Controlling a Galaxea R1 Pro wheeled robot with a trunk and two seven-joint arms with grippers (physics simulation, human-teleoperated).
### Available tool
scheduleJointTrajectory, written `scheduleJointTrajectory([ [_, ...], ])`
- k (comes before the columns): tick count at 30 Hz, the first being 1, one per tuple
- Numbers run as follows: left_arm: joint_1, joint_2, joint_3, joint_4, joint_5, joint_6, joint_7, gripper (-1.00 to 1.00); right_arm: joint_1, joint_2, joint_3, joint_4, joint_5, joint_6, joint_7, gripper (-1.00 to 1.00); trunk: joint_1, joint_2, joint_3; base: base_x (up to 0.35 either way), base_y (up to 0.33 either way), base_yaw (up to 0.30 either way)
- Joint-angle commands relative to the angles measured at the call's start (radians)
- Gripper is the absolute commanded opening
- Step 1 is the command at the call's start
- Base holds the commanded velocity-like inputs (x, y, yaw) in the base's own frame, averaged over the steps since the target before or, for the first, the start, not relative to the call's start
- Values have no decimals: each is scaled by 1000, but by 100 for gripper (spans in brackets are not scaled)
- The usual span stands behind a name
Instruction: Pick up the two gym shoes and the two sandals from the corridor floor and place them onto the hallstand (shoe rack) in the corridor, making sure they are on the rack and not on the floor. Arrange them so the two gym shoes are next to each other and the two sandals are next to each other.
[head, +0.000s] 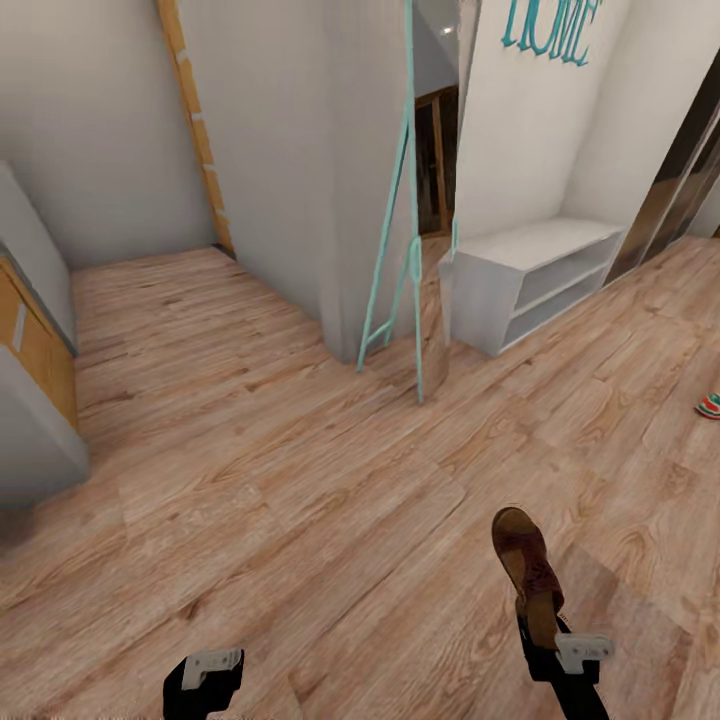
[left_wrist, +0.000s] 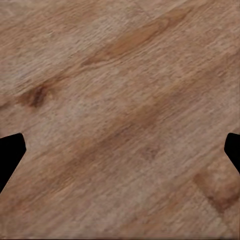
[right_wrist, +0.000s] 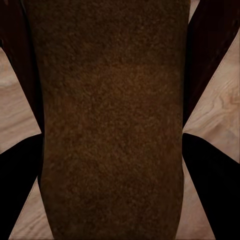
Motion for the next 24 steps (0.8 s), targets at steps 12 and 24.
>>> scheduleJointTrajectory([
  [12,-1,1,-1,17,2,-4,2,100,1,7,-10,305,3,-359,2,-100,0,0,11,0,0,227],
  [24,-1,0,-1,17,2,-4,2,100,0,8,-10,327,3,-372,2,-100,0,0,23,0,0,221],
])
